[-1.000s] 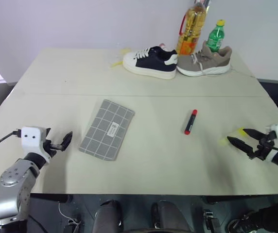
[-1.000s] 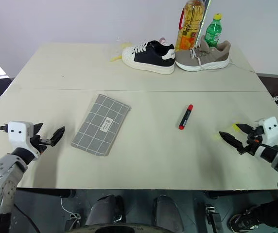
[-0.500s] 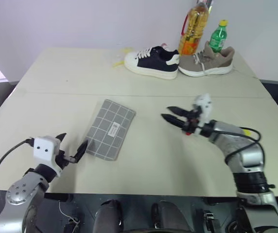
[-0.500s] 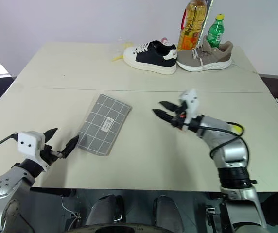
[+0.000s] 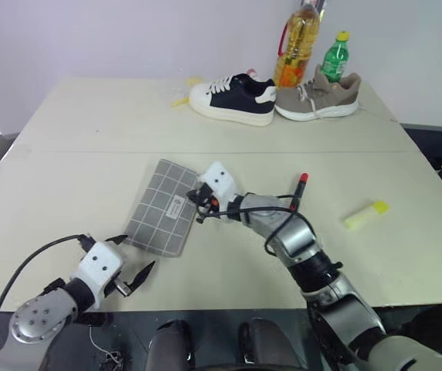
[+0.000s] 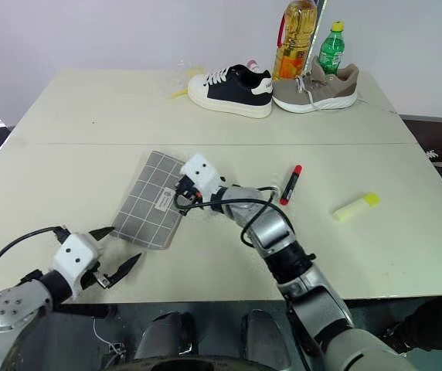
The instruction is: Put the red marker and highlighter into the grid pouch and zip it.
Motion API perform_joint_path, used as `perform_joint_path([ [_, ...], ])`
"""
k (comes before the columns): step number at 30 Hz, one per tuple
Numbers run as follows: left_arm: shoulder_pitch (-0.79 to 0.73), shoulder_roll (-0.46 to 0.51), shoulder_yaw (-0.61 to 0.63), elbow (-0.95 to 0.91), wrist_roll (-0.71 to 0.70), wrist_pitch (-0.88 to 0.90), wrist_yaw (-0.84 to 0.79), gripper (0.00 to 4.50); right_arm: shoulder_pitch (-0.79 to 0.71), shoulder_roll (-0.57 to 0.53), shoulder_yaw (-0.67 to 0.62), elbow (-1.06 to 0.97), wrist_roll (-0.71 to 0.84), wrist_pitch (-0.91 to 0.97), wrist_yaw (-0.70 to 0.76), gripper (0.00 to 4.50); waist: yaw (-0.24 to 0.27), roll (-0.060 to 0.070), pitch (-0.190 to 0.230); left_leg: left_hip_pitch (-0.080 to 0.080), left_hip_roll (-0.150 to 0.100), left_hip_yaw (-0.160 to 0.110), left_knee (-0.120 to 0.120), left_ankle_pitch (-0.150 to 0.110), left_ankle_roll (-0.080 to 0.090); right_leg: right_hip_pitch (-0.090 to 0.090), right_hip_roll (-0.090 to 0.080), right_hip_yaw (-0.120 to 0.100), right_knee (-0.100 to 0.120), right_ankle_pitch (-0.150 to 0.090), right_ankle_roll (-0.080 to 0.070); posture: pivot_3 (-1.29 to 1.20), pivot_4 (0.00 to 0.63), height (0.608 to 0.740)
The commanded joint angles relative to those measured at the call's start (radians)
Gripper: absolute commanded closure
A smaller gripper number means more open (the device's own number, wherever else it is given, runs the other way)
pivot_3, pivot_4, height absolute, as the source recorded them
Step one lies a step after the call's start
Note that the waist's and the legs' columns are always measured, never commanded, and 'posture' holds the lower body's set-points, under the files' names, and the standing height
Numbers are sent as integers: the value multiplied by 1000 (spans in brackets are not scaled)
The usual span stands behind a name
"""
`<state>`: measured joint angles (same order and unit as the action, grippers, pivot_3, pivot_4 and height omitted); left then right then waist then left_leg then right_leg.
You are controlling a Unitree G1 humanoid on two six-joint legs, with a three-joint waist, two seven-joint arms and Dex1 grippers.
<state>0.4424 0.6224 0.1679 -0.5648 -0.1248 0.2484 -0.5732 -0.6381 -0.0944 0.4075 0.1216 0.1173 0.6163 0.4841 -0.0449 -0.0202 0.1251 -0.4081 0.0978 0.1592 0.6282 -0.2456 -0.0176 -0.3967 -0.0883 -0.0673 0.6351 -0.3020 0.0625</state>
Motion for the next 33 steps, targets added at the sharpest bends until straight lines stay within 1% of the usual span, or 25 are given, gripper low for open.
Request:
perform_joint_path([
  [1, -25, 10, -32, -16, 70, -24, 21, 0, -55, 57, -6, 75, -34, 66, -52, 4447, 0, 0, 0, 0, 0, 0, 0, 0, 0, 0, 0, 0, 1, 0, 0, 0, 150, 713],
  [6, -60, 16, -81, 8, 172, -44, 46, 0, -72, 87, -10, 142, -53, 146, -68, 4447, 1, 0, 0, 0, 0, 1, 0, 0, 0, -1, 0, 0, 1, 1, 2, 0, 150, 713],
  [11, -104, 45, -151, 34, 271, -87, 39, 0, -66, 106, -26, 145, -39, 172, -67, 4447, 0, 0, -1, 0, 0, 0, 0, 0, 0, -1, 0, 0, 2, 1, 2, 0, 150, 713],
  [17, -197, 65, -210, 108, 379, -166, 62, 0, -59, 124, -22, 137, -44, 177, -64, 4447, 1, 1, -1, 0, 0, 0, 0, 0, 0, -1, 0, 0, 3, 2, 3, 0, 150, 713],
  [19, -220, 73, -223, 131, 398, -198, 59, 0, -60, 127, -22, 138, -44, 176, -61, 4447, 1, 1, -1, 1, 0, 0, 0, 0, 0, -1, 0, 0, 4, 2, 3, 0, 150, 713],
  [22, -248, 66, -231, 156, 389, -234, 51, 0, -61, 128, -23, 140, -45, 175, -60, 4447, 0, 1, -2, 1, 0, 1, 0, 0, 0, -1, 0, 0, 5, 2, 3, 0, 150, 713],
  [23, -255, 65, -232, 163, 384, -248, 48, 255, -60, 127, -23, 138, -46, 175, -60, 4486, 0, 1, -2, 1, 0, 1, 0, 0, 0, -1, 0, 0, 5, 2, 3, 0, 150, 713],
  [25, -260, 65, -228, 174, 376, -266, 45, 926, -57, 126, -21, 133, -46, 176, -59, 4500, 0, 0, -2, 0, 0, 1, 0, 0, 0, -3, -1, 0, 7, 2, 3, 0, 150, 713],
  [28, -261, 68, -220, 191, 364, -293, 38, 2392, -54, 125, -21, 126, -46, 177, -59, 4500, 0, 0, -2, 0, 0, 2, 0, 0, 0, -6, -1, 0, 11, 2, 3, 0, 150, 713],
  [30, -266, 66, -217, 202, 356, -307, 34, 3539, -55, 125, -24, 128, -43, 166, -54, 4500, 0, 0, -2, 0, 0, 3, 0, 0, 0, -7, -1, 0, 11, 2, 3, 0, 150, 713],
  [32, -278, 63, -216, 216, 352, -324, 33, 4429, -52, 127, -34, 124, -32, 146, -43, 4500, 0, 0, -2, 0, 0, 3, 0, 0, 0, -7, -1, 0, 11, 2, 3, 0, 150, 713],
  [33, -285, 61, -217, 224, 349, -330, 33, 4429, -50, 127, -40, 119, -26, 134, -37, 4500, 0, 0, -2, 0, 0, 3, 0, 0, 0, -7, -1, 0, 11, 2, 3, 0, 150, 713],
])
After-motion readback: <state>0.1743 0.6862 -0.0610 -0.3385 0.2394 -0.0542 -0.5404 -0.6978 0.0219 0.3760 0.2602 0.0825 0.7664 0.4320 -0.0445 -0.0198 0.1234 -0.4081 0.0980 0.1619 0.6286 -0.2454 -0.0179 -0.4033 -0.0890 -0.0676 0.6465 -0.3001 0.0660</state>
